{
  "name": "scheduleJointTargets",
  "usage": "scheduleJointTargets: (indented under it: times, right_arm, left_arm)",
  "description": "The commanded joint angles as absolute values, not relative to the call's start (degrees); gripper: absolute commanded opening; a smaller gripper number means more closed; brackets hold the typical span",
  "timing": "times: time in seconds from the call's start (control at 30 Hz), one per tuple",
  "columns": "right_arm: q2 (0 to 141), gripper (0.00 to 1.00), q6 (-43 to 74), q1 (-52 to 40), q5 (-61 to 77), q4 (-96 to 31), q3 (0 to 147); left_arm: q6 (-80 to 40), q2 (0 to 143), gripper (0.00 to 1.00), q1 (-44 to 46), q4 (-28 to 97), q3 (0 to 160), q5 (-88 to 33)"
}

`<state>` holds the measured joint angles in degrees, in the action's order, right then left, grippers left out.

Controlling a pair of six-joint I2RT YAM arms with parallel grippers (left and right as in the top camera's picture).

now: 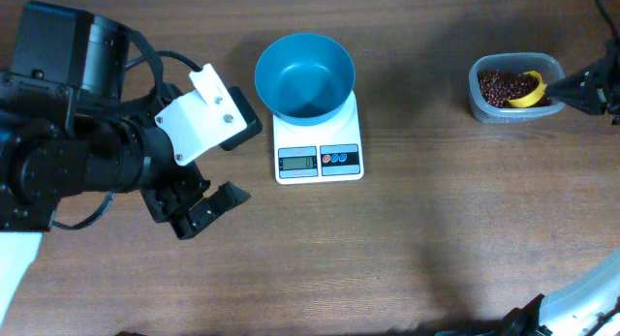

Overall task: Scoop item into bowl and weigh 50g on scale
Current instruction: 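Drag the scoop through the beans with the right gripper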

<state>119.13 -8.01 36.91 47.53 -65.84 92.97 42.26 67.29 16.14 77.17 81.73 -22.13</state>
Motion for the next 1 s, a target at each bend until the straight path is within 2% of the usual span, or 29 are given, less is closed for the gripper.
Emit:
scheduleJointTargets:
  times: [0.0,0.13,0.3,0.53,0.63,0.8,0.97]
  right_arm:
    - [119.4,0.04,-10.3,37.3,52.6,-66.0,92.1]
    - [119.4,0.04,-12.0,37.3,56.1,-64.2,87.5]
    - [119.4,0.04,-12.0,37.3,62.8,-53.2,75.8]
    - [119.4,0.04,-11.6,37.1,63.4,-51.0,75.3]
    - [119.4,0.04,-11.6,37.3,71.6,-51.0,75.3]
    - [119.4,0.04,-10.1,37.3,70.7,-51.6,75.3]
    - [119.4,0.04,-8.1,37.5,60.8,-51.5,75.3]
  left_arm:
    - [43.0,67.2,0.99,15.9,77.2,81.5,-22.9]
    - [43.0,67.2,0.99,15.9,77.3,81.4,-22.9]
    - [43.0,67.2,0.99,15.9,77.2,81.4,-22.9]
    - [43.0,67.2,0.99,15.9,77.2,81.5,-22.9]
    - [43.0,67.2,0.99,15.9,77.2,81.4,-22.9]
    - [43.0,67.2,0.99,15.9,77.2,81.5,-22.9]
    - [43.0,67.2,0.99,15.9,77.3,81.4,-22.9]
